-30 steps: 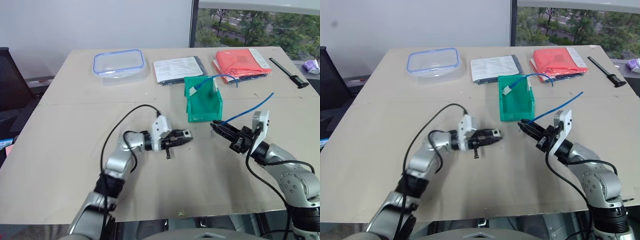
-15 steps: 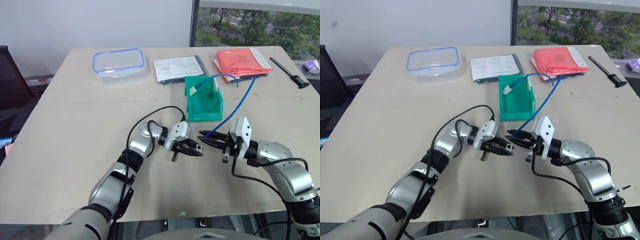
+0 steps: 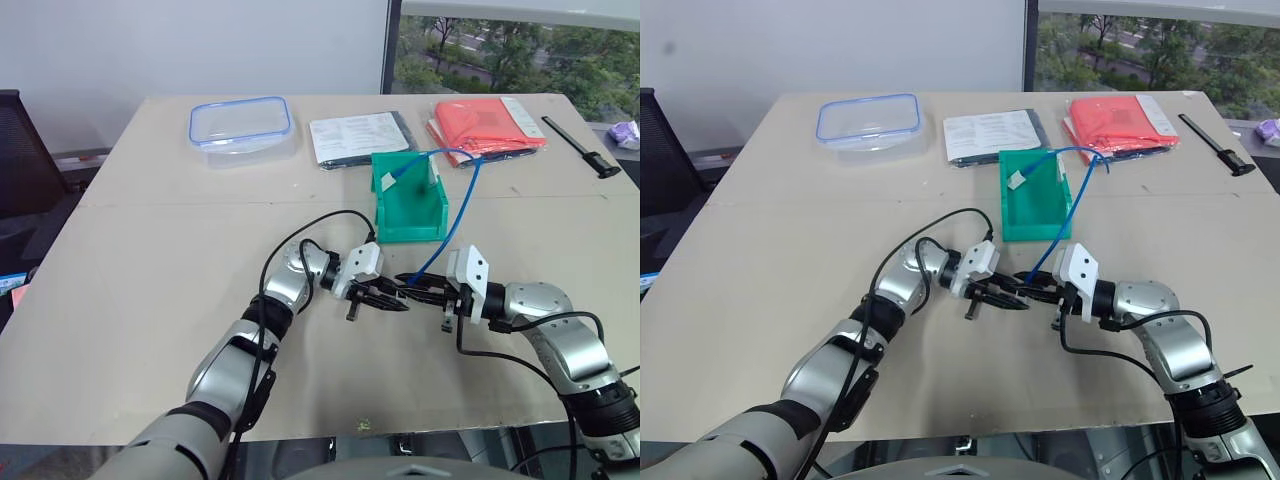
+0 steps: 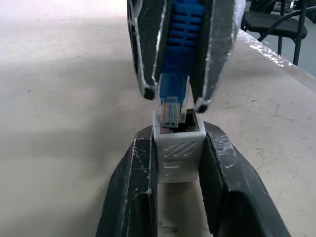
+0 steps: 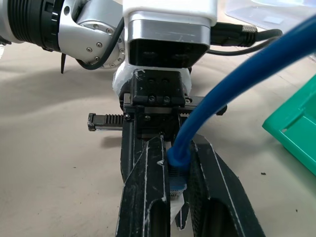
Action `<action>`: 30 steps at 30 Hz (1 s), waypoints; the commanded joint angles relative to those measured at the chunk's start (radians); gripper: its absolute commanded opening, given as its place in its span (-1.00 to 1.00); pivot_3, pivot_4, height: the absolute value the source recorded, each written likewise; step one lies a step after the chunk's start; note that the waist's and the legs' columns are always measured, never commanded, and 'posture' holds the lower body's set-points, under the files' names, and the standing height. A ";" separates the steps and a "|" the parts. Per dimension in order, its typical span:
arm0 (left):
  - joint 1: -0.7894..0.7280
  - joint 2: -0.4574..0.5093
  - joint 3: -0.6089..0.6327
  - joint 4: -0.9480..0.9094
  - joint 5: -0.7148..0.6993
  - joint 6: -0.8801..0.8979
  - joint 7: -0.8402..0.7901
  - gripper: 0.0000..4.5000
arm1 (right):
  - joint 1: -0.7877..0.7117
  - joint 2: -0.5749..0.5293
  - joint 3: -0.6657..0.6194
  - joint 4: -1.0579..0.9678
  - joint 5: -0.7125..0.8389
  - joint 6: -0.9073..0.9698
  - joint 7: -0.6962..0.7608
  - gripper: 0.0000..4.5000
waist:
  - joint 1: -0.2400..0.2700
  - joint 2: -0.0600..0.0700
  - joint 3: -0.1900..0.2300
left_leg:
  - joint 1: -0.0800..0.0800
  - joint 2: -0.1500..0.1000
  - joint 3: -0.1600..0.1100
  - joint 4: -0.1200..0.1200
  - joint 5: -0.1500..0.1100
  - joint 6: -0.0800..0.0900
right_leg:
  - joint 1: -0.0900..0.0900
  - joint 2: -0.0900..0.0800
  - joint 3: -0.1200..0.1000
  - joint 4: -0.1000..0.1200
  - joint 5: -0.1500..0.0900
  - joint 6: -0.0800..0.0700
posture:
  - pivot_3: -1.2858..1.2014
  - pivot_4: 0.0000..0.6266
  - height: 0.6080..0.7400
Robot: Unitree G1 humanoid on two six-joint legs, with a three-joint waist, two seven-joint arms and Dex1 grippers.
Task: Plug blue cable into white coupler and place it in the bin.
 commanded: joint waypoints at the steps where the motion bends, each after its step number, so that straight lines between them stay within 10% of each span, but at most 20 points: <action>1: -0.019 -0.012 0.012 -0.001 0.006 -0.005 -0.006 -0.76 | 0.001 -0.011 0.033 0.016 -0.047 -0.009 0.012 -1.00 | 0.000 0.000 0.000 | 0.000 0.000 0.000 0.000 0.000 0.000 | 0.000 0.000 0.000 0.000 0.000 0.000 | 0.03 -0.52 1.00; 20: -0.013 -0.015 0.020 -0.005 0.018 0.010 -0.013 -0.76 | 0.028 -0.020 0.189 0.215 -0.171 0.067 0.053 -1.00 | -0.004 -0.012 -0.015 | 0.006 0.001 0.000 0.000 0.000 0.000 | 0.004 0.000 0.000 0.002 0.000 -0.001 | 0.03 -0.52 1.00; 30: -0.012 -0.016 0.028 -0.003 0.025 0.013 -0.016 -0.76 | -0.023 0.062 0.016 0.033 0.047 0.102 0.017 -1.00 | -0.007 -0.012 -0.014 | 0.014 0.005 0.001 -0.002 0.000 0.000 | 0.010 0.000 0.001 0.002 -0.002 -0.005 | 0.03 -0.52 1.00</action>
